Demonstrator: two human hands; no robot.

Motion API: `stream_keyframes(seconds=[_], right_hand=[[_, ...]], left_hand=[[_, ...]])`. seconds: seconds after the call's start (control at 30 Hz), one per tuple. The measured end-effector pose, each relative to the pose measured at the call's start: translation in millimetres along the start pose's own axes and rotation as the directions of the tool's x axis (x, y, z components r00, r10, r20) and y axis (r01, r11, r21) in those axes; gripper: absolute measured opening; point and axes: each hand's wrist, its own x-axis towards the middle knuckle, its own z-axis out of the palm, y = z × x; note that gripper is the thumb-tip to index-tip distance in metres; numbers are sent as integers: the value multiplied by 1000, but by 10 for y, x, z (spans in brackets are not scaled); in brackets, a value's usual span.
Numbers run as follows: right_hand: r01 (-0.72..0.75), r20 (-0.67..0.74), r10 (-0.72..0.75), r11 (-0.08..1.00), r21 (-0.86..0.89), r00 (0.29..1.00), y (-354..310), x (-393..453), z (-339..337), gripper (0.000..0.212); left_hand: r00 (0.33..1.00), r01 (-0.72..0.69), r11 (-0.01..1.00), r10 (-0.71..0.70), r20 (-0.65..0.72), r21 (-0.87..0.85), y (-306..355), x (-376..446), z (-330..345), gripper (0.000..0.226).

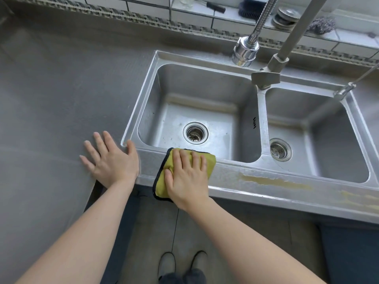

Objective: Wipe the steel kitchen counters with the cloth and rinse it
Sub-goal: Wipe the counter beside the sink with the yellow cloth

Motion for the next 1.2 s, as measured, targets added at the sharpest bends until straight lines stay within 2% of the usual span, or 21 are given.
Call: stream_keyframes(seconds=[0.2,0.33,0.47,0.73,0.83,0.93,1.03,1.1,1.2], right_hand=[[38,26,-40,998,56,999,-316,109,75,63],[144,15,-144,989,14,989,-81,33,33,62],[156,13,-156,988,-8,988,184,-114,-58,63],[96,11,-96,994,-42,995,1039,-396,-267,63],[1,-30,-3,999,-51,1000,1387,-533,-313,62],[-128,-63,125,991,-49,990,1432,-578,-310,64],[-264,-85,262,964,-15,961,1197,-498,-263,68],[-298,-85,297,955,8,951,1017,-396,-239,70],[-151,-39,150,988,-18,988,922,-341,-211,69]], left_hand=[[999,-26,1000,26,18,-11,-9,-11,-23,80],[999,-36,999,36,27,-7,5,-11,-31,77],[998,-40,999,40,41,-1,-4,-28,-62,78],[999,-35,999,35,12,17,-2,-14,-61,78],[1000,7,1000,-8,25,24,88,-75,-43,76],[997,44,999,-44,59,4,309,-264,-19,71],[991,-82,996,77,108,43,572,-638,36,62],[974,-190,981,186,128,26,772,-926,84,59],[943,-310,951,308,124,-3,967,-1236,140,52]])
